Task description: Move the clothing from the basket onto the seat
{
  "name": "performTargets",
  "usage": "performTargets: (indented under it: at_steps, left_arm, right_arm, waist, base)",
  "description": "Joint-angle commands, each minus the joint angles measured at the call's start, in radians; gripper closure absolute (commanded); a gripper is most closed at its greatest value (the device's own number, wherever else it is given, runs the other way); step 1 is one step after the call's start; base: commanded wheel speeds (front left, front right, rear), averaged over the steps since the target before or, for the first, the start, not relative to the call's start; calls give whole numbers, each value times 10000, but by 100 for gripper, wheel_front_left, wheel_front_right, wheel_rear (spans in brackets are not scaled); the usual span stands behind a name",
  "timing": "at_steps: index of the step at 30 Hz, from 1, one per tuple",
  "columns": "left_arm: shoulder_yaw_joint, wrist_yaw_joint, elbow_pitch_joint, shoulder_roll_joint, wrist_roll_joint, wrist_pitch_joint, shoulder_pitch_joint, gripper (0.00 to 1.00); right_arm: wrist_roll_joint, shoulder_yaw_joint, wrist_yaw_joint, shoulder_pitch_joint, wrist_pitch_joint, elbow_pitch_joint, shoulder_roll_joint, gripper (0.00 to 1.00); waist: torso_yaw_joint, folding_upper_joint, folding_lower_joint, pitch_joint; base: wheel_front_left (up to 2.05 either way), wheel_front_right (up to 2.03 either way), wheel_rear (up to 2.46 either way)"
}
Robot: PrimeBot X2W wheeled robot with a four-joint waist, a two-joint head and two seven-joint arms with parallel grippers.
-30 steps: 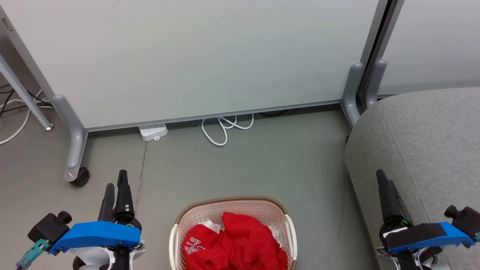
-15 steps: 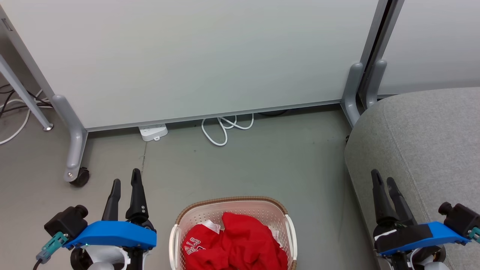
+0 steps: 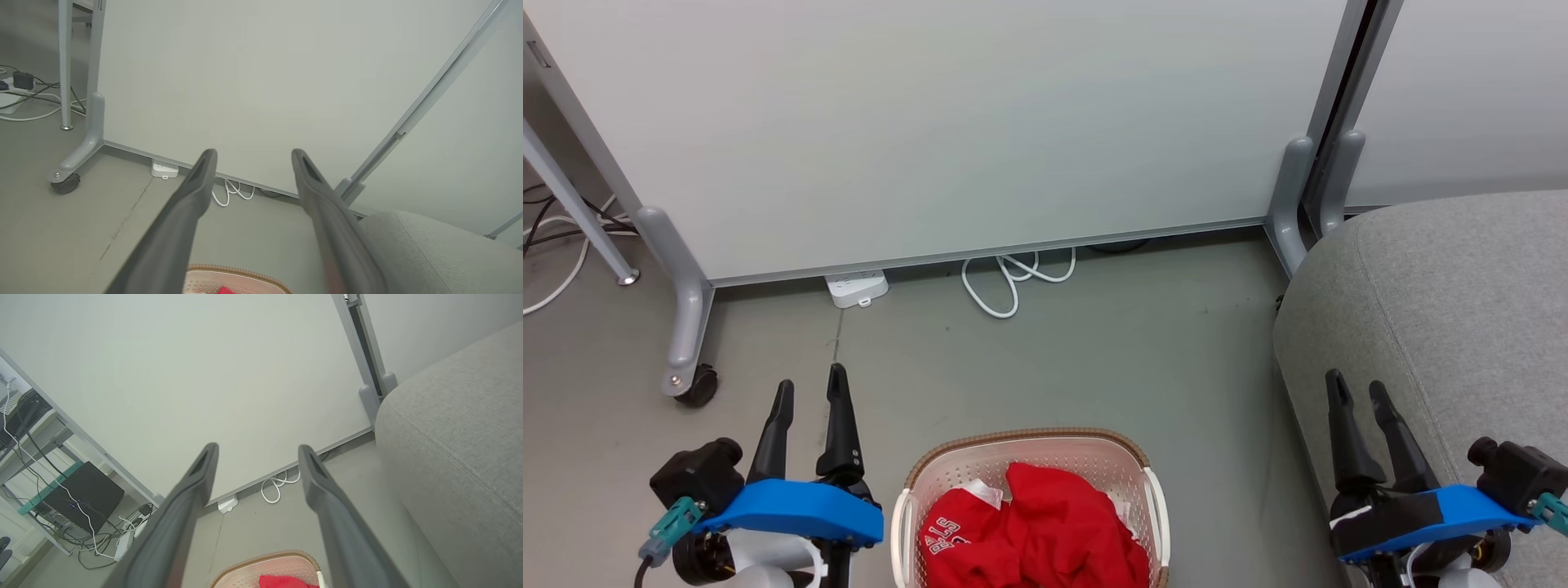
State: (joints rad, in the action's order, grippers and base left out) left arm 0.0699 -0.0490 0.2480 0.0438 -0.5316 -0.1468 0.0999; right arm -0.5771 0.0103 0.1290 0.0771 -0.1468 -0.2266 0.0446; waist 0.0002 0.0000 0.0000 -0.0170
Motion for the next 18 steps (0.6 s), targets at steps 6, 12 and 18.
performTargets:
  at_steps: [6,12,18]
  left_arm:
    - [145,69,-45,74,793,-219,239,0]
    - [270,90,-13,75,1372,-362,227,0]
    - [330,67,36,78,1923,-507,209,0]
  right_arm:
    - [774,38,19,136,-216,86,71,0]
    - [1338,29,20,123,-361,29,74,0]
    - [1871,-5,21,65,-505,15,76,0]
  waist:
    - [-4,0,0,-7]
    - [-1,0,0,-9]
    - [0,0,0,4]
  base:
    - [0,0,0]
    - [0,0,0]
    - [0,0,0]
